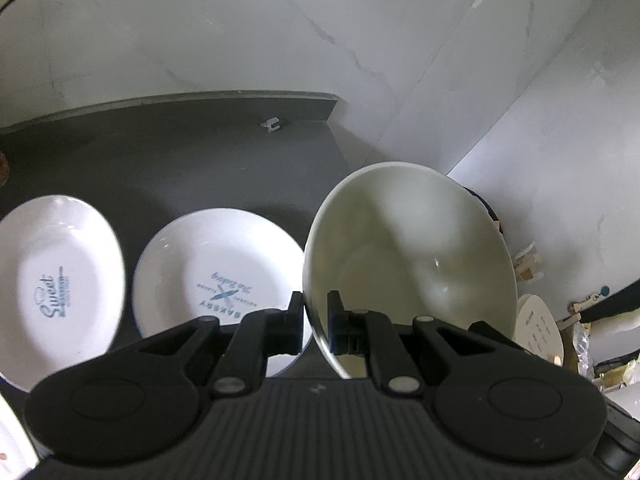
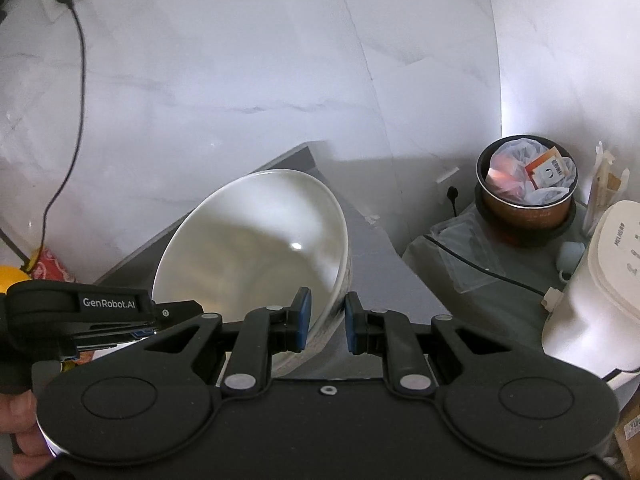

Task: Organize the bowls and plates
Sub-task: 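Carry the smaller white bowl and lower it onto the stacked bowls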

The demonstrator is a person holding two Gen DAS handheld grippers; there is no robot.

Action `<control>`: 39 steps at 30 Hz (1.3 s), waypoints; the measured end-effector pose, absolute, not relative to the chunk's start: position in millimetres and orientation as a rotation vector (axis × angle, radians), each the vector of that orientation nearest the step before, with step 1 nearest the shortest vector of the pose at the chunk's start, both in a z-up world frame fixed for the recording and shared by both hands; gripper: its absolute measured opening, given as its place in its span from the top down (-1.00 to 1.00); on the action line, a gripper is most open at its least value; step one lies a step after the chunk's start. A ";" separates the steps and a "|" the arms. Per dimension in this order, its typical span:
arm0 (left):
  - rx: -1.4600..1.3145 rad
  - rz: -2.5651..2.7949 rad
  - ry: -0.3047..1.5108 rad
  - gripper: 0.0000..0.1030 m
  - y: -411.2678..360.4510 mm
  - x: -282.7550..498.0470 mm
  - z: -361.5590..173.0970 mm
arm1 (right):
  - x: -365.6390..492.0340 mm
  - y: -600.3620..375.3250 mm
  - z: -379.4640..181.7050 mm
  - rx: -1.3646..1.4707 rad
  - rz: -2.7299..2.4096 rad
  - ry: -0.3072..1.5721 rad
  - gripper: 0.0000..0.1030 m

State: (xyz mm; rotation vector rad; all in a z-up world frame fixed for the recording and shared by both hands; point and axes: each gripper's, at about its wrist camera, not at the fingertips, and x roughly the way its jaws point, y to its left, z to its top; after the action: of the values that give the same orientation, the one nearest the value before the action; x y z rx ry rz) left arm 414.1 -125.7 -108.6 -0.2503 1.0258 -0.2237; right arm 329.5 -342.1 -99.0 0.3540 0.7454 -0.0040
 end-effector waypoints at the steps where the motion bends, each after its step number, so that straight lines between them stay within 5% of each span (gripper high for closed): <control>1: -0.247 -0.228 1.021 0.81 -122.3 410.0 -105.7 | 326.7 -338.4 -97.5 0.354 -0.005 0.742 0.66; 39: -0.212 -0.283 1.085 0.81 -35.7 302.2 -121.5 | 216.8 -232.7 -102.3 0.331 -0.046 0.815 0.66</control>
State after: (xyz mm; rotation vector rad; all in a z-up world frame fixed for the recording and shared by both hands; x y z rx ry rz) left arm 302.2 -35.7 -121.5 -0.2122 1.0846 -0.2833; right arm 216.8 -232.7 -102.3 0.3310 0.8155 -0.0457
